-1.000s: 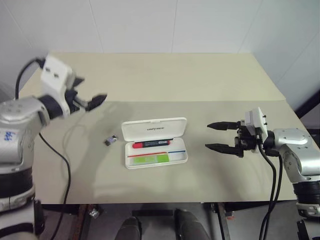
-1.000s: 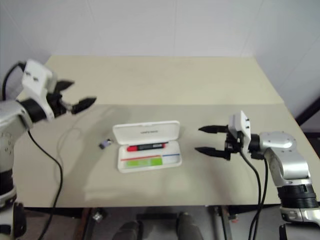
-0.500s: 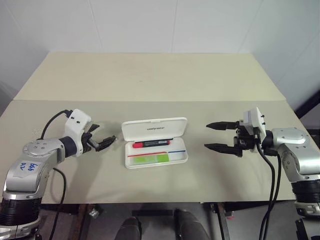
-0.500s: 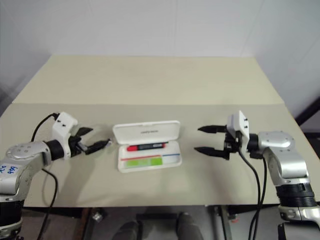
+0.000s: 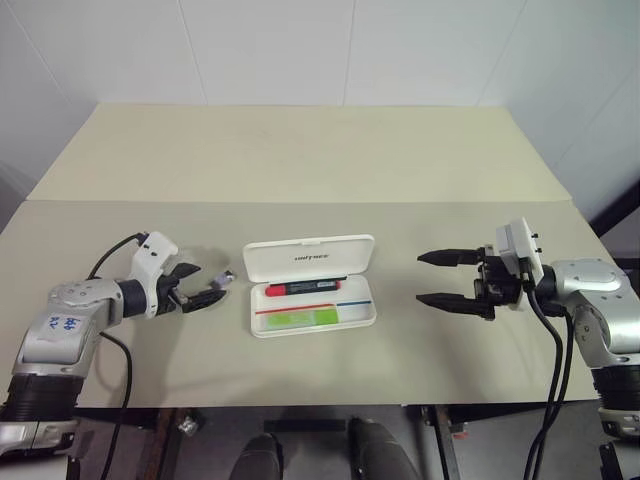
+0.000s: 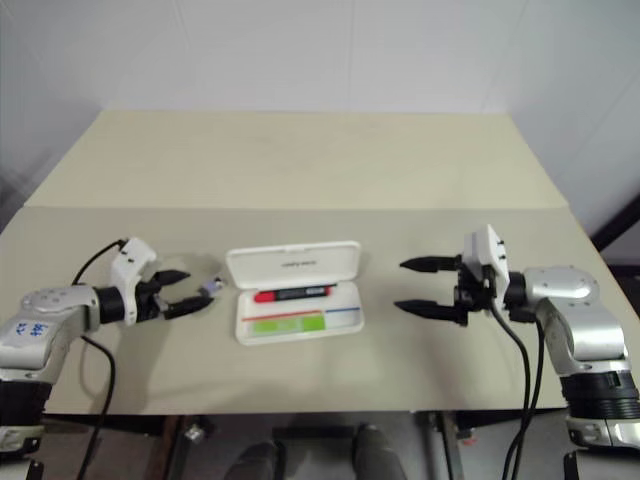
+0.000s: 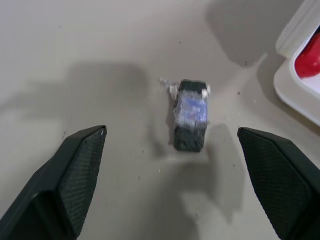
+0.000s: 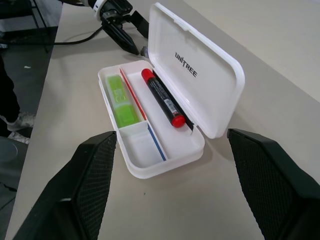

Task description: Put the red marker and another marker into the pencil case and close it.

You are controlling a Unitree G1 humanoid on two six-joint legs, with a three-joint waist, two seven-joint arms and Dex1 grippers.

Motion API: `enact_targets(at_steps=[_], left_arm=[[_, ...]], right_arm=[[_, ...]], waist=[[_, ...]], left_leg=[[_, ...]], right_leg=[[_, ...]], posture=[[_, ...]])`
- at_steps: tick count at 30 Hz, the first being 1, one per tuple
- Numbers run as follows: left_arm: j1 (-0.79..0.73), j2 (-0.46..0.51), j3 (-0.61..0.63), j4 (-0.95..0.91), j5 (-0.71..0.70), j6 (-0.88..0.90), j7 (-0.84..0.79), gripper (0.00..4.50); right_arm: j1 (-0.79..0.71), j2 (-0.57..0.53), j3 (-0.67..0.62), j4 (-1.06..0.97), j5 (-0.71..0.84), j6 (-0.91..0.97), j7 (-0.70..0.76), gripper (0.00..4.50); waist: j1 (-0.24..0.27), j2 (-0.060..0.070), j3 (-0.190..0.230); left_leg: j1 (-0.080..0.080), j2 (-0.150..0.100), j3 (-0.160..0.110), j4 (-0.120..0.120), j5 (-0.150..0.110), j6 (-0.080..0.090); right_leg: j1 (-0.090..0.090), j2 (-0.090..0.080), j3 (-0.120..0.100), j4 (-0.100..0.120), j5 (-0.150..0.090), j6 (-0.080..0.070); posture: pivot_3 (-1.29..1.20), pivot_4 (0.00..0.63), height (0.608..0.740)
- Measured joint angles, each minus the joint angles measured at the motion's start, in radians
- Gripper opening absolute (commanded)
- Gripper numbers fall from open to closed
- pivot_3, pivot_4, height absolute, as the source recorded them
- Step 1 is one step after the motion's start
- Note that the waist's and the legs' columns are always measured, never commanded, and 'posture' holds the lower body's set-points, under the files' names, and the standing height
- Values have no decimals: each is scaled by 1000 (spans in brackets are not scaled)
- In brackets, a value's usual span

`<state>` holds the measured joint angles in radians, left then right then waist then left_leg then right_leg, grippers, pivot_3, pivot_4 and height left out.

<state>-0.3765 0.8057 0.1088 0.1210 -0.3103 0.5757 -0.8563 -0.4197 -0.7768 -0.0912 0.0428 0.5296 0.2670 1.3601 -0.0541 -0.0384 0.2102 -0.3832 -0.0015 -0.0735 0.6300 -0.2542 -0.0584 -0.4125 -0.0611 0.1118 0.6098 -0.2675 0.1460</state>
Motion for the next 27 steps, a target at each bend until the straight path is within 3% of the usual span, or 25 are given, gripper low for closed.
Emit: enact_targets(at_steps=[15,27], left_arm=[[-90,-53,-51,137,26,-89,-56,4461],[-106,-62,-74,144,76,-96,-43,506]], right_arm=[[0,4,5,-1,-16,-4,-22,4500],[0,16,7,-1,-32,-5,-37,4500]], waist=[[-1,0,0],[1,0,0]], left_leg=[[0,0,0,0,0,0],[0,0,0,0,0,0]], right_leg=[[0,0,0,1,0,1],[0,0,0,1,0,1]], posture=[[0,150,740],[0,150,740]])
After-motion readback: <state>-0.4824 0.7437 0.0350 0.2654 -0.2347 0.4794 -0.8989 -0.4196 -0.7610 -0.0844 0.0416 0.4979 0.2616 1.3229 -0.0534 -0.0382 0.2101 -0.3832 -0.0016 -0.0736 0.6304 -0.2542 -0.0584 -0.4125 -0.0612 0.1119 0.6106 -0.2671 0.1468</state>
